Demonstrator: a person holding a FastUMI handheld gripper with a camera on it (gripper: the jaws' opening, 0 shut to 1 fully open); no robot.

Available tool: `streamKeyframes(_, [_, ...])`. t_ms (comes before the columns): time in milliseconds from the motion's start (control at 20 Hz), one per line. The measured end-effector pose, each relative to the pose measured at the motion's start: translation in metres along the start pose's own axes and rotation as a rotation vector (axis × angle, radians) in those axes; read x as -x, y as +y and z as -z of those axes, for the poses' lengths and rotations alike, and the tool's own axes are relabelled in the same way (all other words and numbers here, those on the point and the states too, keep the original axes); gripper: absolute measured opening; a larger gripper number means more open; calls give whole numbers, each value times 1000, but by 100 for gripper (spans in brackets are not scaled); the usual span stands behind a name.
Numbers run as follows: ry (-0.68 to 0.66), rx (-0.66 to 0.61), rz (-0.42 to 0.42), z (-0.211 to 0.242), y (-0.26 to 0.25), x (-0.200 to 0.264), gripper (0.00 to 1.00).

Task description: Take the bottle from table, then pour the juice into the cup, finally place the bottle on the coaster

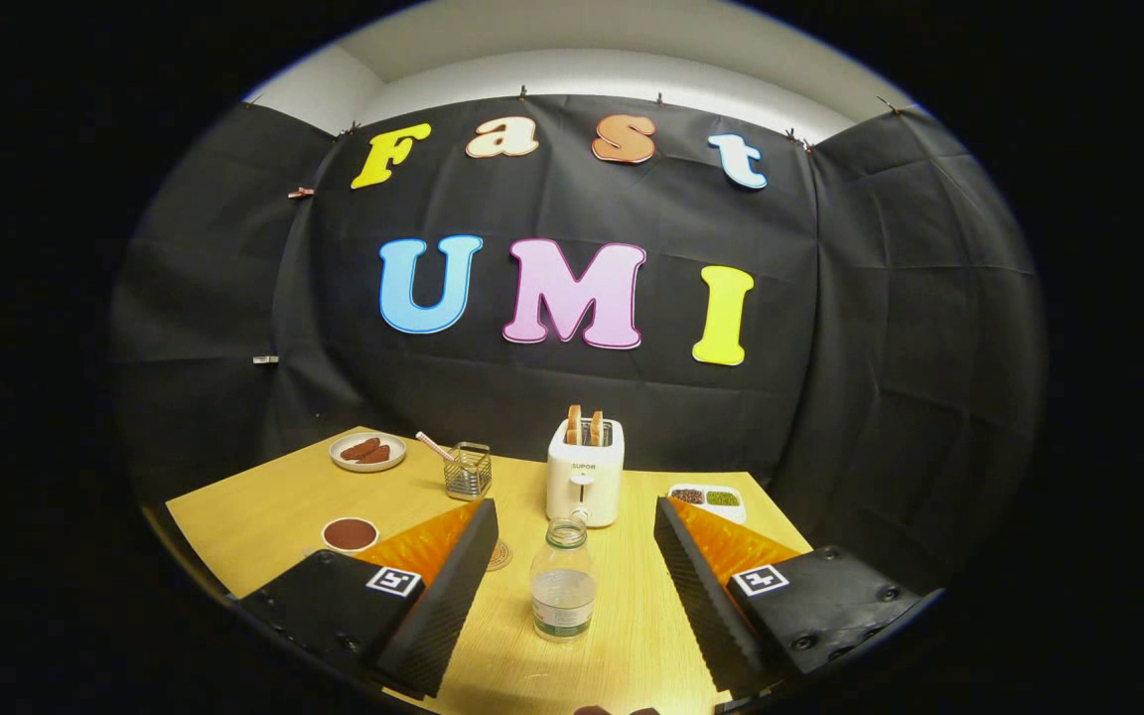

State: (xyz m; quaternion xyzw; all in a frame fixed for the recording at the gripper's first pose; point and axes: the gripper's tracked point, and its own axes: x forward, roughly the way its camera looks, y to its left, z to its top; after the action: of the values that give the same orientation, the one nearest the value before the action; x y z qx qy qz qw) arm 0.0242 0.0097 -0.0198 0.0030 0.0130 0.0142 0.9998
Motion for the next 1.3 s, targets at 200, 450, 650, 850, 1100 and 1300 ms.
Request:
streamKeyframes(200, [13, -5, -5, 5, 2, -3, 97])
streamKeyframes(450, [19, -5, -24, 11, 6, -6, 97])
streamKeyframes(650, [2, 3, -28, 10, 6, -11, 97])
streamKeyframes(850, [-7, 0, -30, 9, 7, -20, 97])
streamKeyframes(1100, [13, -7, -26, 18, 5, -32, 97])
streamKeyframes(1300, [40, 18, -36, 32, 8, -46, 97])
